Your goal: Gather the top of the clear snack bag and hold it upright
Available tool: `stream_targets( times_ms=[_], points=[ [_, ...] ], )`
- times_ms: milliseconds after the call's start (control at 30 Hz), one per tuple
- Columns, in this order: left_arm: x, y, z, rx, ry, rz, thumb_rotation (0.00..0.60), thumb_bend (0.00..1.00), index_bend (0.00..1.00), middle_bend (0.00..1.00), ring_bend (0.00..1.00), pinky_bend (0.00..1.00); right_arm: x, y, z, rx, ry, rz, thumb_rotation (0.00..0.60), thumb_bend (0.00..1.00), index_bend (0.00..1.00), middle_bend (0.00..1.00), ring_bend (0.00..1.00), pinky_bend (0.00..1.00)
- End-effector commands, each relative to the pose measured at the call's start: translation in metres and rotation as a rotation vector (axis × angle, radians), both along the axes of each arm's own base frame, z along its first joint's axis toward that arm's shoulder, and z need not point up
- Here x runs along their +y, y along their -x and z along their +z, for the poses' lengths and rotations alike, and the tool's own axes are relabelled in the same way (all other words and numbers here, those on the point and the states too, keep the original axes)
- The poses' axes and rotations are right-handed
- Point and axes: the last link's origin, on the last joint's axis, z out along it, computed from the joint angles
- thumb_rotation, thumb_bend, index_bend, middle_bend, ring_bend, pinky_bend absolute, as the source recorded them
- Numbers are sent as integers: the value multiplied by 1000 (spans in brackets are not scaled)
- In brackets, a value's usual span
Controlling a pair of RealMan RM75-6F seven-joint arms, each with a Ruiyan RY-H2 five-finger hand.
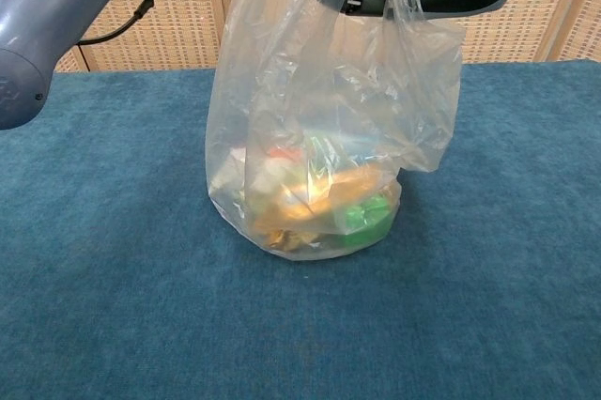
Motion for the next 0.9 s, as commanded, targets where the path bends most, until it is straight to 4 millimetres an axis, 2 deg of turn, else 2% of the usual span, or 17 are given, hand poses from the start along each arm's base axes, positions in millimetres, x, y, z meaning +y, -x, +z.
stream_targets(
  times_ms=[33,200,500,667,767,900],
  points=[
    [2,6,4,27,25,10,600,0,0,0,0,0,0,0,1,1,2,-1,600,114,549,590,405,352],
    [3,14,5,62,109,30,585,0,0,0,0,0,-1,0,1,4,6,-3,600,114,549,591,405,352],
    [0,20,13,46,187,43,491,0,0,0,0,0,-3,2,1,22,14,-18,600,116,550,591,405,351],
    [0,26,23,41,207,41,365,0,0,0,0,0,-4,3,1,27,18,-24,600,114,550,591,399,352],
    [1,31,29,40,260,51,340,0,0,0,0,0,-4,2,1,27,19,-26,600,115,550,591,399,352],
    [2,37,37,36,260,64,339,0,0,0,0,0,-4,1,1,32,22,-30,600,116,550,591,398,351]
  ],
)
